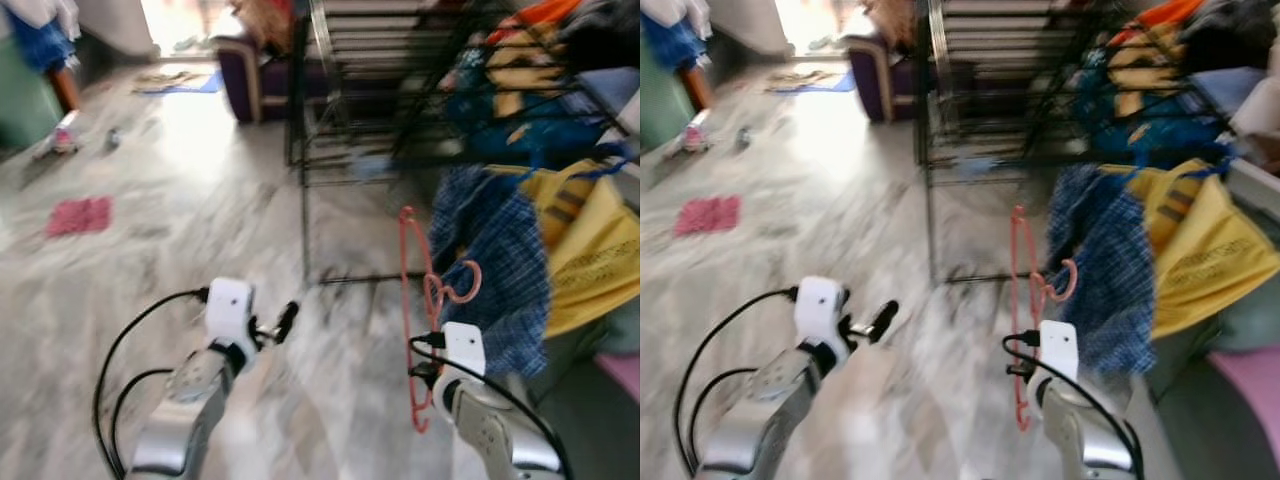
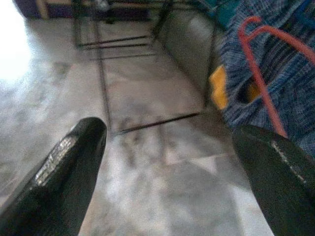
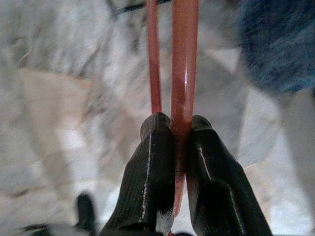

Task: Hang hanger

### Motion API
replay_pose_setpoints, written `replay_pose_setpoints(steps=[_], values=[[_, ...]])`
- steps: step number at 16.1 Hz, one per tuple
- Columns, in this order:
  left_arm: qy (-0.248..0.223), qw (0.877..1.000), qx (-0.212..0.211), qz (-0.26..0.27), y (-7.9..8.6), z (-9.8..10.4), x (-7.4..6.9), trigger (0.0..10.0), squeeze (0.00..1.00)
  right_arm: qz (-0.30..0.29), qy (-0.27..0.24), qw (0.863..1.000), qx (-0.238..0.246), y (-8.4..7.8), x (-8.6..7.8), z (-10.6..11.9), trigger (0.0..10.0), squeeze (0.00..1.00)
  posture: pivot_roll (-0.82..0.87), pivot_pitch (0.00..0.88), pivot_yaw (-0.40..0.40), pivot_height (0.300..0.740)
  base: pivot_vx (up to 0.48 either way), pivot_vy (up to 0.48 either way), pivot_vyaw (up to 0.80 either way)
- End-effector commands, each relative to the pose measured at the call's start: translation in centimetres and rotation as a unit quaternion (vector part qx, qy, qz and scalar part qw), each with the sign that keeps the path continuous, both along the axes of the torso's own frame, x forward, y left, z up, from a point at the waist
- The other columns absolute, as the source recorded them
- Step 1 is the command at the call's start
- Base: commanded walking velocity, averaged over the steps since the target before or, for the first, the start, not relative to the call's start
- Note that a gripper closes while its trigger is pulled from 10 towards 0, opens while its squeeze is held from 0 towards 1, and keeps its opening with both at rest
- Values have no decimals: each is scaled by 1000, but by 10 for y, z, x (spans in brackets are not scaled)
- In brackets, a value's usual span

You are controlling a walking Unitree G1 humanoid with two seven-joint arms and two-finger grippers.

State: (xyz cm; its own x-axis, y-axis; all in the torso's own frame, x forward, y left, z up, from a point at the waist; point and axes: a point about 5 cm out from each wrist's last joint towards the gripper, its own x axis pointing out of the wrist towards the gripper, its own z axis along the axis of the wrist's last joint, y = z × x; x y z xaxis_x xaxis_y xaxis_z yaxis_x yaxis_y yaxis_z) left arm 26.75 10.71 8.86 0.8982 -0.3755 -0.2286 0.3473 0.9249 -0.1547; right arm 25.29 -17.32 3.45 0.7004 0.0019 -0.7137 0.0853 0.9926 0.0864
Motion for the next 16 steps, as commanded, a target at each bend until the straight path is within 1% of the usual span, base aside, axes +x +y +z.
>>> replay_pose_setpoints(steps=[1,4,6,8,10,12,16], values=[[0,1000,6,-2,1,-1,0,10000,0,3,-10,1000,1,2,7,5,10000,0,35,53,-51,740,480,0,0],[3,1000,8,1,1,-3,0,10000,0,17,-10,1000,1,3,12,6,10000,0,39,47,-56,740,477,0,0],[5,1000,8,4,2,-4,0,10000,0,38,-2,999,15,8,17,6,10000,0,40,42,-56,740,448,0,0],[6,1000,10,5,2,-4,1,10000,0,57,-6,998,20,13,20,7,10000,0,42,38,-57,740,439,0,0],[3,1000,7,4,2,-3,2,10000,0,67,-10,998,18,17,22,8,10000,0,45,37,-57,740,396,268,0],[-6,1000,4,4,2,-1,2,10000,0,73,-15,997,14,17,23,8,10000,0,45,37,-56,740,0,0,0],[2,1000,2,2,1,-2,1,10000,0,77,-12,997,10,15,20,7,10000,0,45,37,-54,740,0,0,0]])
